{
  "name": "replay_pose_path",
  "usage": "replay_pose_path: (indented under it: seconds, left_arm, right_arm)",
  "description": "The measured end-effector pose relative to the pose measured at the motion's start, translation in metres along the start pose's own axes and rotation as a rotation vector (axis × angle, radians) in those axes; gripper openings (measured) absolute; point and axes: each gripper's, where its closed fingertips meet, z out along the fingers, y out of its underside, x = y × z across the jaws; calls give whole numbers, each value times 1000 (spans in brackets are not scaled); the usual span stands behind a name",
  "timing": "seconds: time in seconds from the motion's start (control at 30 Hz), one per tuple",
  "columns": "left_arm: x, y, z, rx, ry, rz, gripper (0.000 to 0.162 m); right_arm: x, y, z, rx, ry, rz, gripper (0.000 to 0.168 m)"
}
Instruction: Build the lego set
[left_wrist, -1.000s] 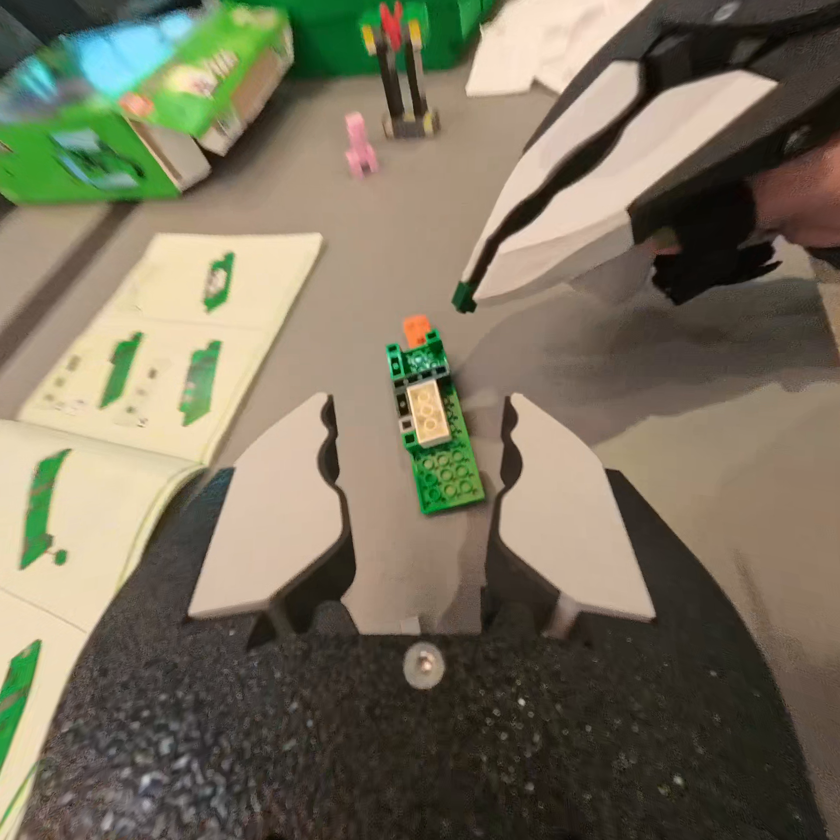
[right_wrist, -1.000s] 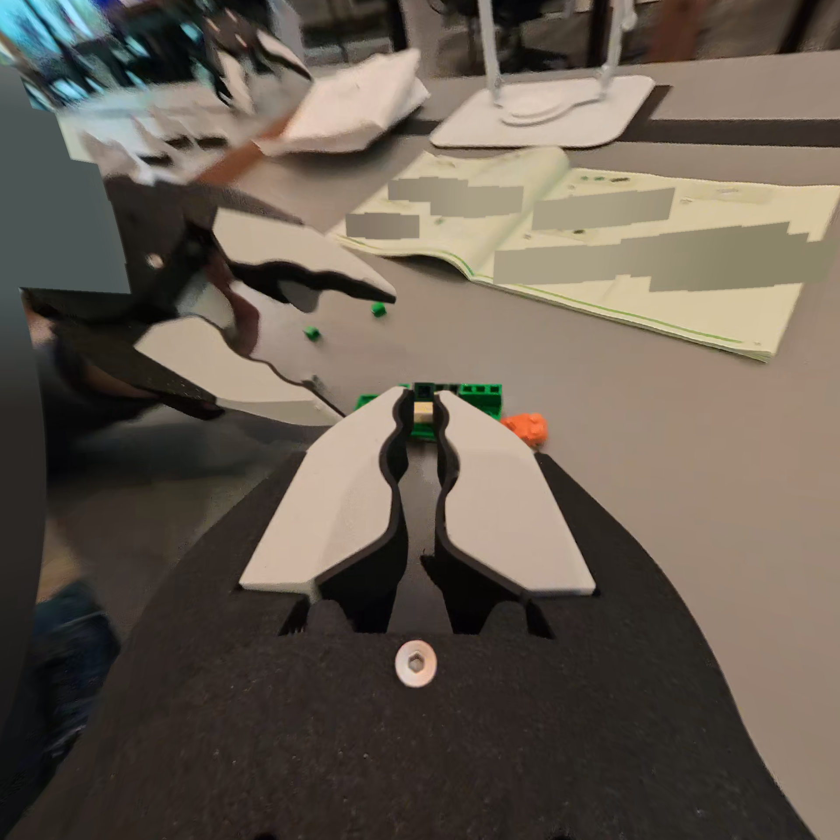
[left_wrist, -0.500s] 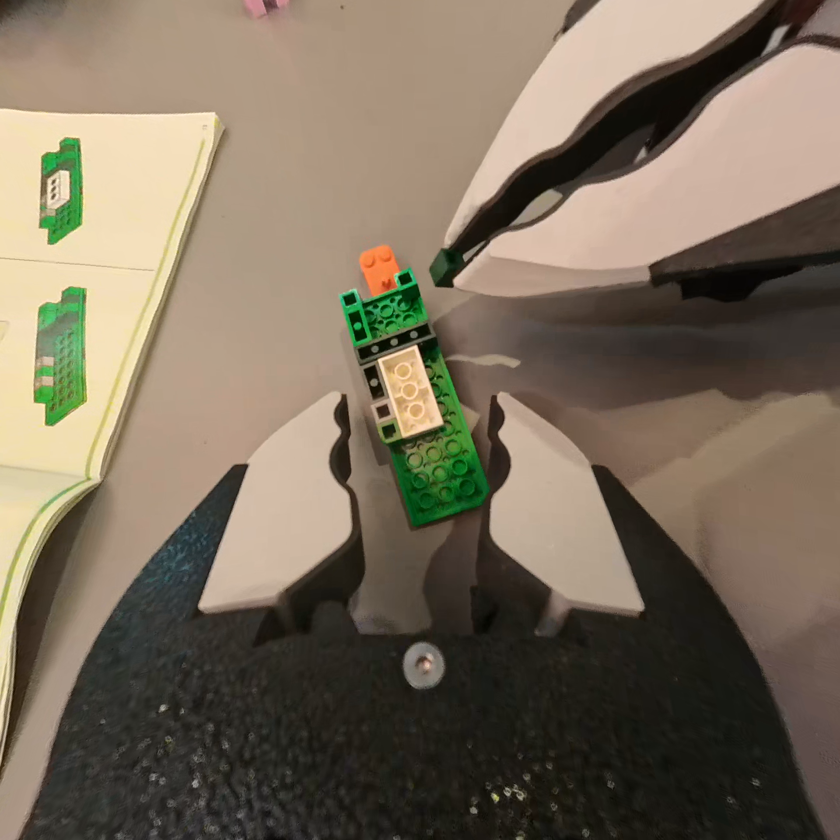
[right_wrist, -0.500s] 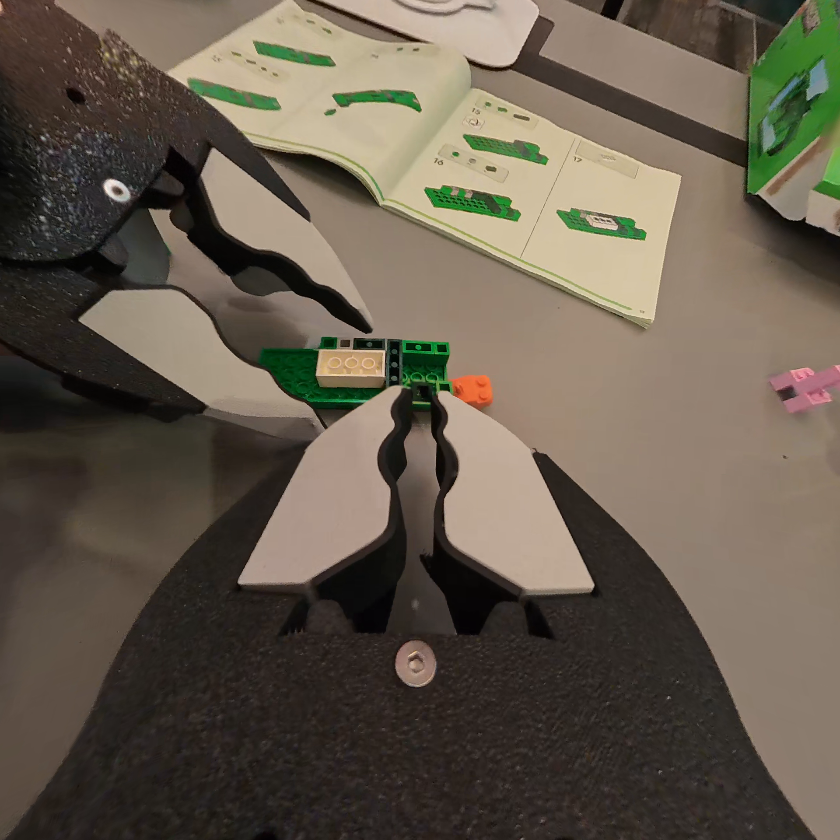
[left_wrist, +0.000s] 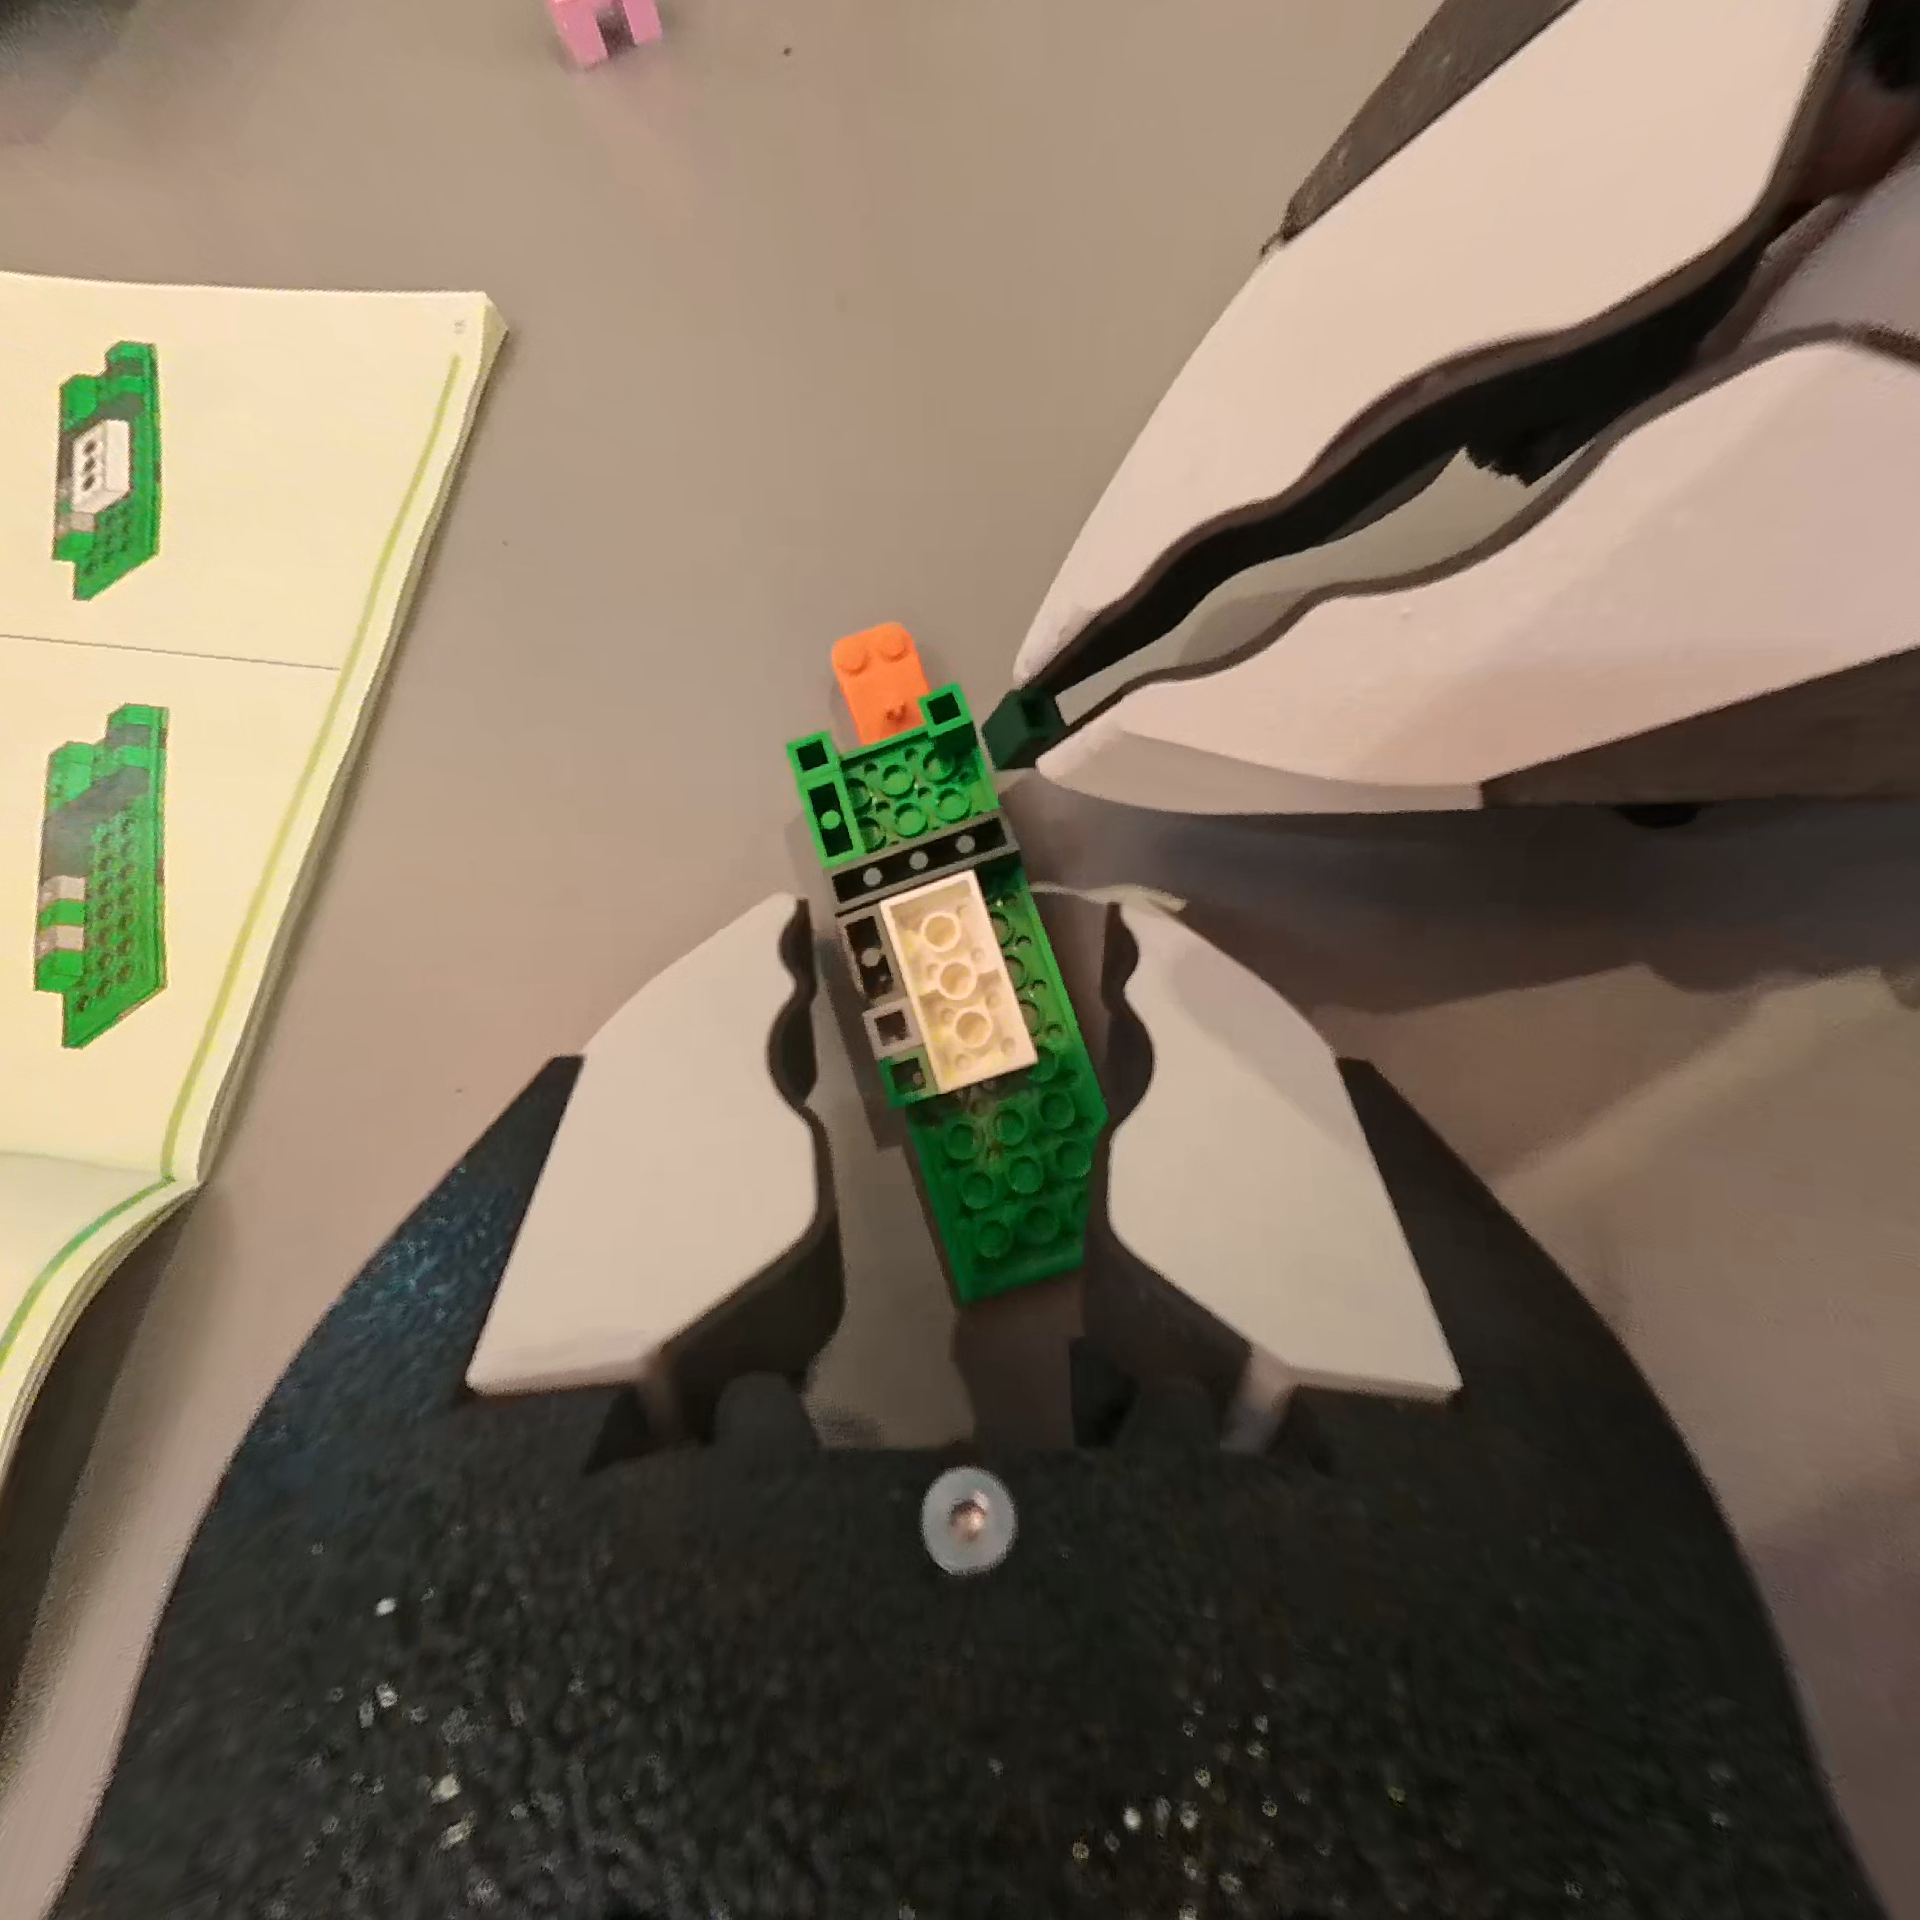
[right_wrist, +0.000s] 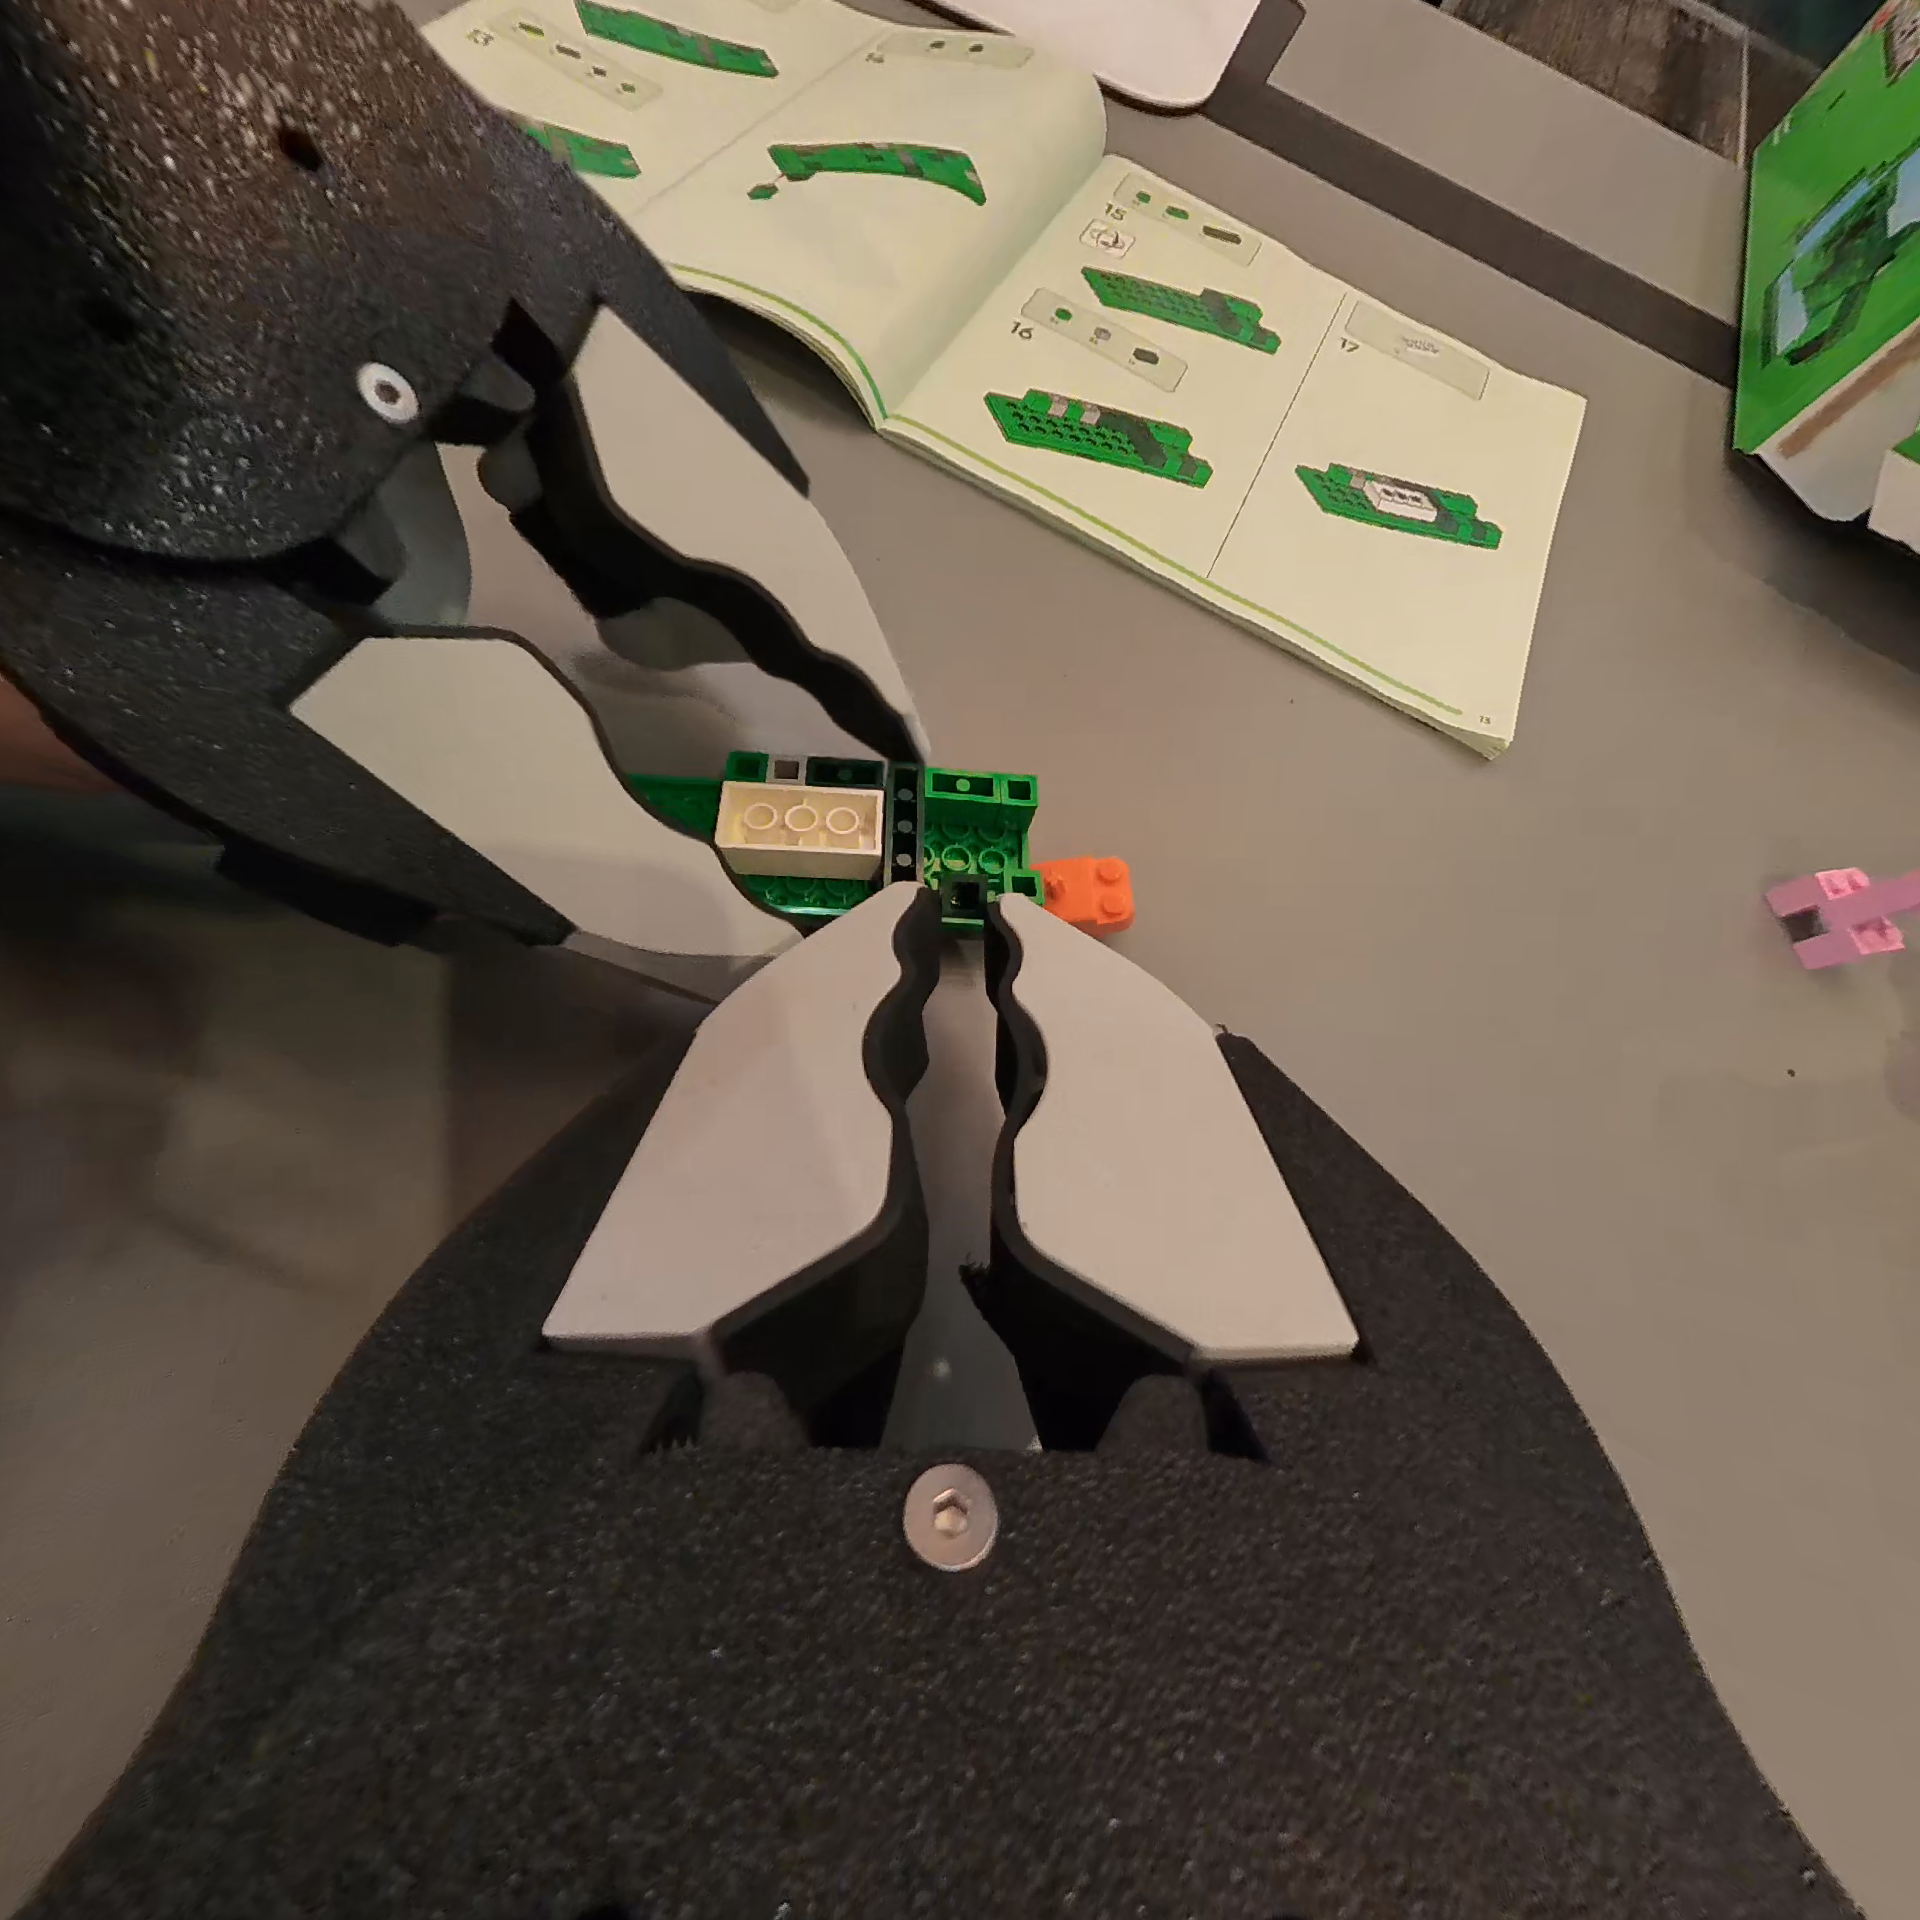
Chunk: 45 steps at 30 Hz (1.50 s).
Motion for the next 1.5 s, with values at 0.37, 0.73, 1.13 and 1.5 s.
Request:
replay_pose_path:
  seconds: [0.37,0.73,1.13,1.5]
  left_arm:
    - [0,4,2,-18,2,-22,40]
    - [-1,3,2,-16,-6,-27,38]
    - [-2,4,2,-14,-6,-39,38]
    - [-4,4,2,-13,-3,-53,37]
  right_arm:
    - [1,1,3,-18,8,-24,8]
    - [1,10,9,-122,47,-47,8]
    - [3,11,11,-191,71,-43,8]
    - [3,9,13,-185,77,-43,9]
